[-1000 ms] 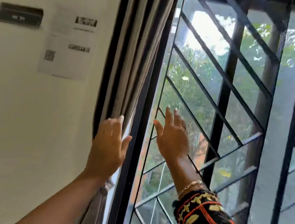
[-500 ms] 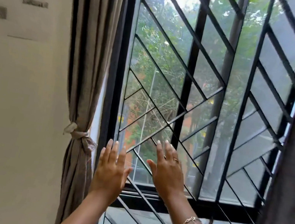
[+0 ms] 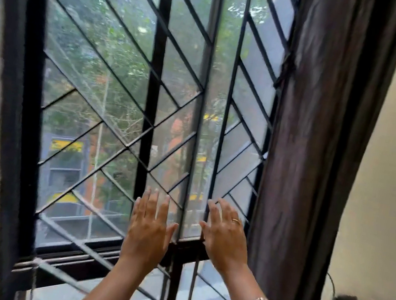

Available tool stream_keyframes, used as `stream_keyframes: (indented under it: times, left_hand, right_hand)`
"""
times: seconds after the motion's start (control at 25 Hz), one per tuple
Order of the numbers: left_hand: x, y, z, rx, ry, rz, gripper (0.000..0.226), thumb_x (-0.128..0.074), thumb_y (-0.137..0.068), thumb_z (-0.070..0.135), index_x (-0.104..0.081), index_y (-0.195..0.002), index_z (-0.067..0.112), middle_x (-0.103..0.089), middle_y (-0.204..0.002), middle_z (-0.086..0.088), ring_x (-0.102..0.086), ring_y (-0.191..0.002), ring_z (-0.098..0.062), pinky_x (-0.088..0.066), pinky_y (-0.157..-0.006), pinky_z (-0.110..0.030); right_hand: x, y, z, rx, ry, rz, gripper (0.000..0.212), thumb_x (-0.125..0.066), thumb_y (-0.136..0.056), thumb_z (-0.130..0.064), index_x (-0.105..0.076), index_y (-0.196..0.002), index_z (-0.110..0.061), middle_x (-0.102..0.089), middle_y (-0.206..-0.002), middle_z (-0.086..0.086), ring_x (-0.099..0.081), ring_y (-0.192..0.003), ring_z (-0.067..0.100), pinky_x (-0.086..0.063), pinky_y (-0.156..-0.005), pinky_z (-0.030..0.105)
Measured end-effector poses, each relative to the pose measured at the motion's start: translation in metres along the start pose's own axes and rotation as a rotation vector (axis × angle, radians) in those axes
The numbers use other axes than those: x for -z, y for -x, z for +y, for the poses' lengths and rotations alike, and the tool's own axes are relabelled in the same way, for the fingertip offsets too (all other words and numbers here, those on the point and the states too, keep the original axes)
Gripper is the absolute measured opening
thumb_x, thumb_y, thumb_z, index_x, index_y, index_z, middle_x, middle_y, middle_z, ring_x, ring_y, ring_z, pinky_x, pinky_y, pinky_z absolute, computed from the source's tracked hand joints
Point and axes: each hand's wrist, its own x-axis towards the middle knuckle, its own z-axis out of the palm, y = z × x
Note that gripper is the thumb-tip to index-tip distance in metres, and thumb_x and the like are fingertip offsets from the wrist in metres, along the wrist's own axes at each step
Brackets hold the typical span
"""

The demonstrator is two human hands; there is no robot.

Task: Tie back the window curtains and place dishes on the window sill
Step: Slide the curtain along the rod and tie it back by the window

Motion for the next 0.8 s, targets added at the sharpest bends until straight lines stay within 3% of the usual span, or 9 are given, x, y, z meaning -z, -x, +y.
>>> stream_keyframes:
  times: [0.2, 0.36, 0.52, 0.8]
  left_hand:
    - [-0.051, -0.065, 0.052, -0.063, 0.118, 0.048, 0.057, -0.080, -0.066, 0.024, -0.062, -0.111, -0.005, -0.057, -0.118, -0.031, -0.052, -0.114, -0.047, -0.043, -0.091, -0.058]
    - [-0.079, -0.133, 0.090, -0.094, 0.230, 0.118, 0.049, -0.060, -0.082, 0.034, -0.060, -0.113, -0.003, -0.056, -0.120, -0.029, -0.052, -0.116, -0.046, -0.043, -0.094, -0.057]
    - [-0.091, -0.203, 0.115, -0.135, 0.348, 0.165, 0.054, -0.061, -0.086, 0.027, -0.045, -0.130, 0.001, -0.042, -0.137, -0.023, -0.034, -0.133, -0.038, -0.027, -0.112, -0.049]
    - [-0.066, -0.331, 0.139, -0.303, 0.421, 0.383, 0.055, -0.042, -0.093, 0.037, -0.028, -0.140, 0.010, -0.034, -0.142, -0.009, -0.022, -0.138, -0.024, -0.011, -0.117, -0.035]
  right_hand:
    - [0.006, -0.033, 0.074, -0.034, 0.117, 0.114, 0.045, -0.076, -0.069, -0.027, -0.064, -0.110, -0.012, -0.064, -0.109, 0.012, -0.063, -0.100, 0.028, -0.054, -0.083, 0.037]
    - [0.012, -0.085, 0.128, 0.002, 0.163, 0.230, 0.042, -0.075, -0.073, -0.024, -0.062, -0.111, -0.011, -0.062, -0.110, 0.011, -0.062, -0.101, 0.029, -0.054, -0.082, 0.036]
    - [0.029, -0.149, 0.166, 0.020, 0.228, 0.375, 0.038, -0.070, -0.078, -0.021, -0.061, -0.112, -0.008, -0.060, -0.111, 0.014, -0.060, -0.103, 0.030, -0.052, -0.087, 0.038]
    - [0.078, -0.264, 0.203, 0.064, 0.308, 0.597, 0.035, -0.060, -0.085, -0.019, -0.058, -0.117, -0.004, -0.057, -0.115, 0.018, -0.055, -0.107, 0.032, -0.048, -0.090, 0.040]
